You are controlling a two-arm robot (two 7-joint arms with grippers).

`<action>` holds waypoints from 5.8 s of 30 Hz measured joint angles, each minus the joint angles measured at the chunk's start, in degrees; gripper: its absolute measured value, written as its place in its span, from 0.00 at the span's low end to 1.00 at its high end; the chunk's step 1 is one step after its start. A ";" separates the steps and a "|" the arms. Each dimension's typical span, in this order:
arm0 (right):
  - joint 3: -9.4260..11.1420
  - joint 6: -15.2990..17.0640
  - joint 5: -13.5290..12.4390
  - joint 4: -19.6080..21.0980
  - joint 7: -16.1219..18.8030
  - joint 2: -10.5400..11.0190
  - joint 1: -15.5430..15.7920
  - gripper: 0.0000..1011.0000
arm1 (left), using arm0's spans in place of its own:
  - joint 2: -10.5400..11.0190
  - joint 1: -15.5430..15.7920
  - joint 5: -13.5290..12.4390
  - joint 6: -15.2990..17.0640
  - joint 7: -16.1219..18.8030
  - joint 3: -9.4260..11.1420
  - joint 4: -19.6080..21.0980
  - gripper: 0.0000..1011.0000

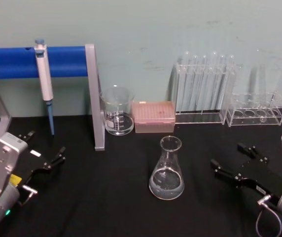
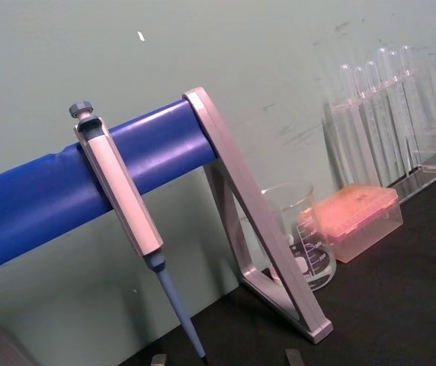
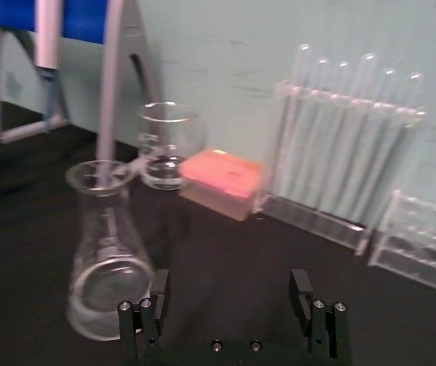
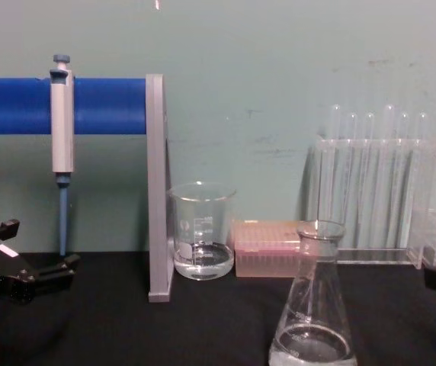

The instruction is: Grasp the erlenmeyer flask with one hand, shake it three times, then place it back.

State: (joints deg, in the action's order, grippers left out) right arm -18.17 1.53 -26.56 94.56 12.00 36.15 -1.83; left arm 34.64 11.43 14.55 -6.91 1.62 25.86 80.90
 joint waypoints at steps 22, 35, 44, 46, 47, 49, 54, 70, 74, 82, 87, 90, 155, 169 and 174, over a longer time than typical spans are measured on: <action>-2.08 2.46 -1.37 -0.60 12.08 -3.28 -2.73 0.99 | 0.00 0.01 0.00 0.00 0.00 0.00 0.00 0.99; -4.38 2.57 2.30 -4.97 10.76 -8.71 -6.50 0.99 | 0.00 0.00 0.00 0.00 0.00 0.00 0.00 0.99; -4.92 1.93 5.36 -8.51 8.72 -12.89 -8.81 0.99 | 0.00 0.00 0.00 0.00 0.00 0.00 0.00 0.99; -4.98 1.88 5.69 -9.02 8.70 -13.40 -9.08 0.99 | 0.00 0.00 0.00 0.00 0.00 0.00 0.00 0.99; -5.01 1.88 5.82 -9.27 8.73 -13.62 -9.21 0.99 | 0.00 0.00 0.00 0.00 0.00 0.00 0.00 0.99; -5.10 1.84 6.12 -9.93 8.97 -14.24 -9.57 0.99 | 0.00 0.00 0.00 0.00 0.00 0.00 0.00 0.99; -5.20 1.56 6.64 -11.00 9.61 -15.33 -10.19 0.99 | 0.00 0.00 0.00 0.00 0.00 0.00 0.00 0.99; -5.06 0.93 7.99 -13.29 10.22 -17.06 -11.52 0.99 | 0.00 0.00 0.00 0.00 0.00 0.00 0.00 0.99; -4.93 0.78 8.25 -13.45 10.22 -17.29 -11.64 0.99 | 0.00 0.00 0.00 0.00 0.00 0.00 0.00 0.99; -4.54 0.62 8.65 -13.74 10.12 -17.72 -11.70 0.99 | 0.00 0.00 0.00 0.00 0.00 0.00 0.00 0.99; -4.32 0.59 8.84 -14.04 9.90 -17.99 -11.73 0.99 | 0.00 0.00 0.00 0.00 0.00 0.00 0.00 0.99; -4.09 0.59 8.84 -14.14 9.79 -18.14 -11.74 0.99 | 0.00 0.00 0.00 0.00 0.00 0.00 0.00 0.99; -2.97 2.96 9.23 -10.46 7.81 -18.29 -10.79 0.45 | 0.00 0.00 0.00 0.00 0.00 0.00 0.00 0.99; 0.20 5.60 9.43 -4.02 3.94 -18.72 -9.50 0.45 | 0.00 0.00 0.00 0.00 0.00 0.00 0.00 0.99; 0.74 5.77 9.87 -3.37 3.79 -18.55 -9.42 0.45 | 0.00 0.00 0.00 0.00 0.00 0.00 0.00 0.99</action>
State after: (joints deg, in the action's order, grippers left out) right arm -17.43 7.30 -16.69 91.19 15.79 17.60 -11.25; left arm 34.65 11.43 14.55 -6.91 1.62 25.86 80.90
